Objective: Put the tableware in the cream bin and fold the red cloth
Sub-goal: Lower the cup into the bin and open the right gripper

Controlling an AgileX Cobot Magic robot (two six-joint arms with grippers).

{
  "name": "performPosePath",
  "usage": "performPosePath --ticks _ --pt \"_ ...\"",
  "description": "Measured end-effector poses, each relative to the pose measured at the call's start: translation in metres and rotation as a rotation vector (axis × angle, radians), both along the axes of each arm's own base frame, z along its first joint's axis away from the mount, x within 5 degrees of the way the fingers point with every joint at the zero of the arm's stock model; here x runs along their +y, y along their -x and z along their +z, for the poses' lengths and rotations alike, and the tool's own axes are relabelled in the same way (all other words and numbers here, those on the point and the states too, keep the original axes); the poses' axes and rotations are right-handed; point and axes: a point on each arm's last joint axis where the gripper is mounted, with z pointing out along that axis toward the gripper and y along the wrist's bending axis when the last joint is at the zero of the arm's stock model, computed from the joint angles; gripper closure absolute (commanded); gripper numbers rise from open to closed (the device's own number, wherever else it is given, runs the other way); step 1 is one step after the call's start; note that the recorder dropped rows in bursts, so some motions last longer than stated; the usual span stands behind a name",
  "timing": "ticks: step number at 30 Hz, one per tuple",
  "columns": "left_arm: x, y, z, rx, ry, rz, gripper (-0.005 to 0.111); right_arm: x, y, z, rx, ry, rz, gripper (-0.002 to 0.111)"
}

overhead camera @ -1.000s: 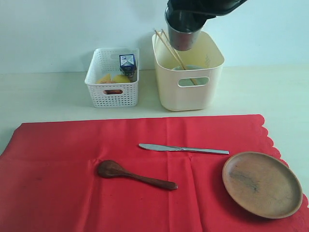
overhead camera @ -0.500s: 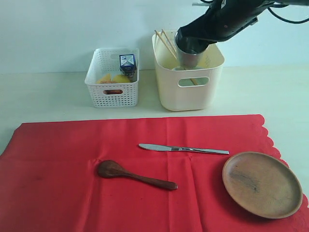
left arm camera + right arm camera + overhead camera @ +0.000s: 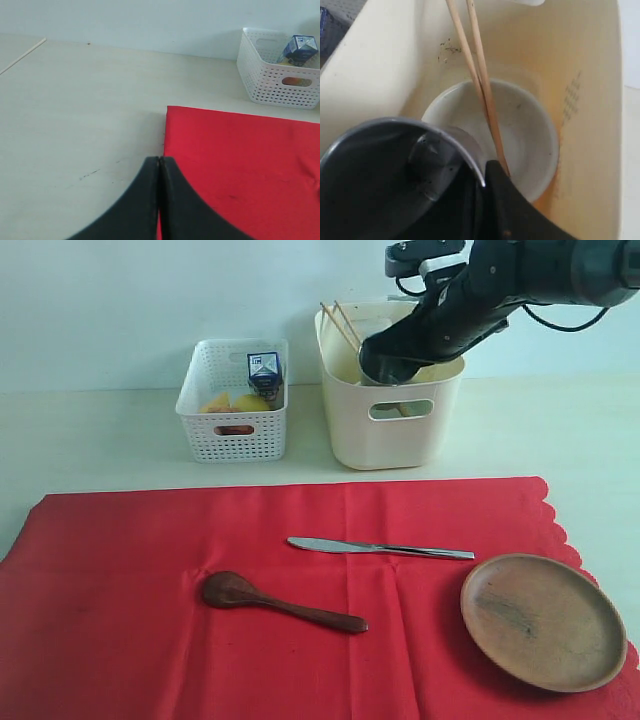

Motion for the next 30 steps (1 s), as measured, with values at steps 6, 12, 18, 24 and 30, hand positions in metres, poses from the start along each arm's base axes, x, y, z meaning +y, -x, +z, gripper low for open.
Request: performPosePath --ticks 6,12,18,24,30 --pt "0.000 0.000 0.000 0.000 0.000 0.000 0.106 0.003 -0.009 -0.010 0.036 0.013 0.006 0.071" --pt "0.000 0.000 0.000 0.000 0.000 0.000 0.106 0.002 -0.008 -0.011 0.051 0.023 0.007 0.045" --pt "0.000 0.000 0.000 0.000 0.000 0.000 0.106 0.000 -0.001 0.010 0.049 0.024 0.006 0.040" --pt "0.000 0.000 0.000 0.000 0.000 0.000 0.106 -0.006 0.017 0.047 0.064 0.030 0.004 0.041" --pt "0.000 0.000 0.000 0.000 0.000 0.000 0.106 -0.014 0.050 0.082 0.086 0.029 0.026 0.041"
